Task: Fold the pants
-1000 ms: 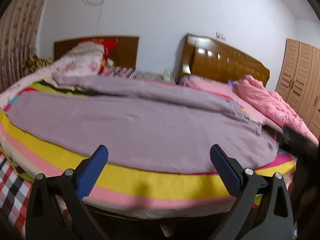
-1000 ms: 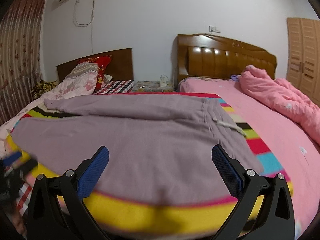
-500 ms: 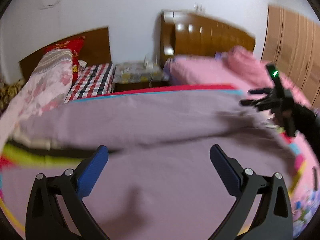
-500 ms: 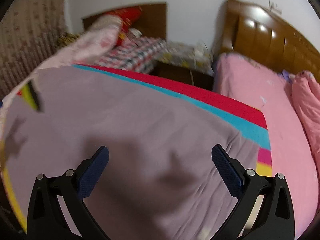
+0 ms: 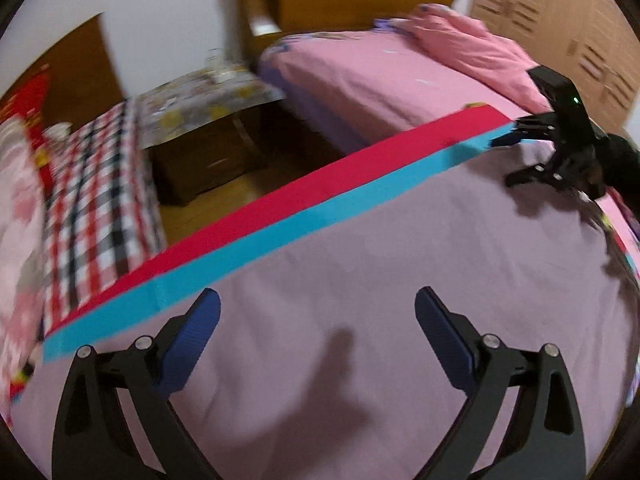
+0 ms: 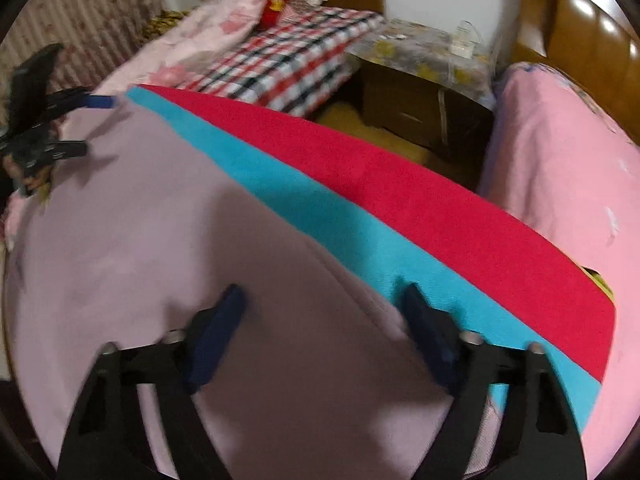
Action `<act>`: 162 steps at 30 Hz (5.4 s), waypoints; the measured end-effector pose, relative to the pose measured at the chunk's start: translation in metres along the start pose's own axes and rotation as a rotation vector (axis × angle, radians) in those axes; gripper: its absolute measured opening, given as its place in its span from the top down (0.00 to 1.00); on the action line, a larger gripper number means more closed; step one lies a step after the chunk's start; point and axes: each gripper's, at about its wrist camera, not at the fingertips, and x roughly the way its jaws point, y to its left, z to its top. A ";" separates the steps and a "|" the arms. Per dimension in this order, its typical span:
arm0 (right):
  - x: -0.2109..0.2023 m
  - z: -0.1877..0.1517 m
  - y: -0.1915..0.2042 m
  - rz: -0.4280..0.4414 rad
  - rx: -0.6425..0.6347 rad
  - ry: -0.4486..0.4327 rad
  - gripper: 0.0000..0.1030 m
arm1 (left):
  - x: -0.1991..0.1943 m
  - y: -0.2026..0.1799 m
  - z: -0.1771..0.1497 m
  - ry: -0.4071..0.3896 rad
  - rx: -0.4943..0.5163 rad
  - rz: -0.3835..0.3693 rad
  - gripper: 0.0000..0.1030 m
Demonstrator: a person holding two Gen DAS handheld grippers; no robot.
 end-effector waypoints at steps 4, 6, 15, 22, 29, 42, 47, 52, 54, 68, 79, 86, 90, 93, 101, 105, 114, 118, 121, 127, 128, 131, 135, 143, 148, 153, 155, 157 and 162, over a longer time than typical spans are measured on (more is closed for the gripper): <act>-0.034 -0.010 0.018 -0.073 -0.066 -0.107 0.86 | 0.016 0.006 0.010 0.032 0.080 -0.044 0.06; -0.060 -0.019 0.038 -0.128 -0.103 -0.183 0.87 | 0.021 0.007 0.015 0.048 0.105 -0.046 0.06; -0.124 -0.072 0.110 -0.273 -0.114 -0.368 0.87 | 0.020 -0.005 0.019 0.088 0.143 -0.004 0.89; -0.166 -0.096 0.154 -0.358 -0.088 -0.452 0.87 | -0.105 -0.070 -0.020 -0.146 0.254 0.239 0.92; -0.214 -0.189 0.226 -0.345 -0.032 -0.540 0.87 | -0.209 -0.191 -0.142 -0.300 0.327 0.381 0.92; -0.203 -0.330 0.237 -0.155 0.412 -0.525 0.22 | -0.185 -0.203 -0.270 -0.317 -0.273 0.129 0.06; -0.211 -0.352 0.204 -0.115 0.642 -0.535 0.35 | -0.199 -0.189 -0.284 -0.363 -0.493 0.002 0.07; -0.207 -0.359 0.160 -0.101 0.845 -0.532 0.40 | -0.190 -0.164 -0.291 -0.357 -0.689 -0.058 0.11; -0.204 -0.354 0.143 -0.075 0.880 -0.520 0.41 | -0.185 -0.155 -0.299 -0.339 -0.733 -0.051 0.18; -0.179 -0.336 0.109 -0.002 0.999 -0.392 0.59 | -0.175 -0.137 -0.297 -0.301 -0.767 -0.039 0.29; -0.173 -0.335 0.113 -0.008 0.987 -0.390 0.63 | -0.170 -0.131 -0.293 -0.255 -0.787 -0.041 0.27; -0.173 -0.341 0.118 -0.064 0.945 -0.443 0.85 | -0.154 -0.117 -0.289 -0.246 -0.858 -0.064 0.95; -0.199 -0.340 0.123 -0.059 0.910 -0.541 0.87 | -0.186 -0.120 -0.270 -0.335 -0.772 -0.062 0.95; -0.230 -0.326 0.134 -0.073 0.858 -0.612 0.87 | -0.229 -0.124 -0.246 -0.417 -0.708 -0.026 0.95; -0.251 -0.378 0.180 -0.067 0.820 -0.625 0.87 | -0.274 -0.154 -0.303 -0.464 -0.725 -0.025 0.94; -0.202 -0.419 0.174 -0.058 0.922 -0.495 0.87 | -0.216 -0.163 -0.339 -0.288 -0.785 -0.010 0.94; -0.211 -0.419 0.181 -0.061 0.895 -0.554 0.87 | -0.224 -0.167 -0.338 -0.325 -0.753 0.036 0.94; -0.203 -0.422 0.180 -0.058 0.914 -0.543 0.87 | -0.223 -0.169 -0.347 -0.306 -0.759 0.032 0.94; -0.202 -0.424 0.180 -0.049 0.920 -0.544 0.87 | -0.215 -0.167 -0.350 -0.286 -0.786 0.019 0.94; -0.203 -0.423 0.184 -0.057 0.920 -0.540 0.87 | -0.222 -0.174 -0.351 -0.288 -0.763 0.033 0.94; -0.202 -0.423 0.183 -0.055 0.922 -0.541 0.87 | -0.217 -0.173 -0.354 -0.273 -0.770 0.033 0.94; -0.202 -0.425 0.184 -0.049 0.929 -0.542 0.87 | -0.211 -0.174 -0.367 -0.274 -0.796 0.016 0.94; -0.202 -0.424 0.183 -0.052 0.927 -0.536 0.87 | -0.231 -0.188 -0.364 -0.312 -0.745 0.069 0.94; -0.203 -0.424 0.184 -0.056 0.928 -0.536 0.87 | -0.216 -0.183 -0.369 -0.275 -0.751 0.060 0.95; -0.210 -0.418 0.194 -0.157 0.878 -0.482 0.56 | -0.231 -0.188 -0.363 -0.264 -0.739 0.161 0.74; -0.242 -0.396 0.239 -0.395 0.672 -0.526 0.46 | -0.272 -0.226 -0.326 -0.401 -0.556 0.325 0.28; -0.239 -0.374 0.261 -0.387 0.571 -0.540 0.46 | -0.266 -0.246 -0.299 -0.409 -0.461 0.274 0.12; -0.228 -0.355 0.278 -0.350 0.497 -0.536 0.45 | -0.247 -0.264 -0.276 -0.366 -0.383 0.265 0.11; -0.174 -0.329 0.307 -0.414 0.327 -0.393 0.44 | -0.173 -0.286 -0.257 -0.155 -0.281 0.230 0.11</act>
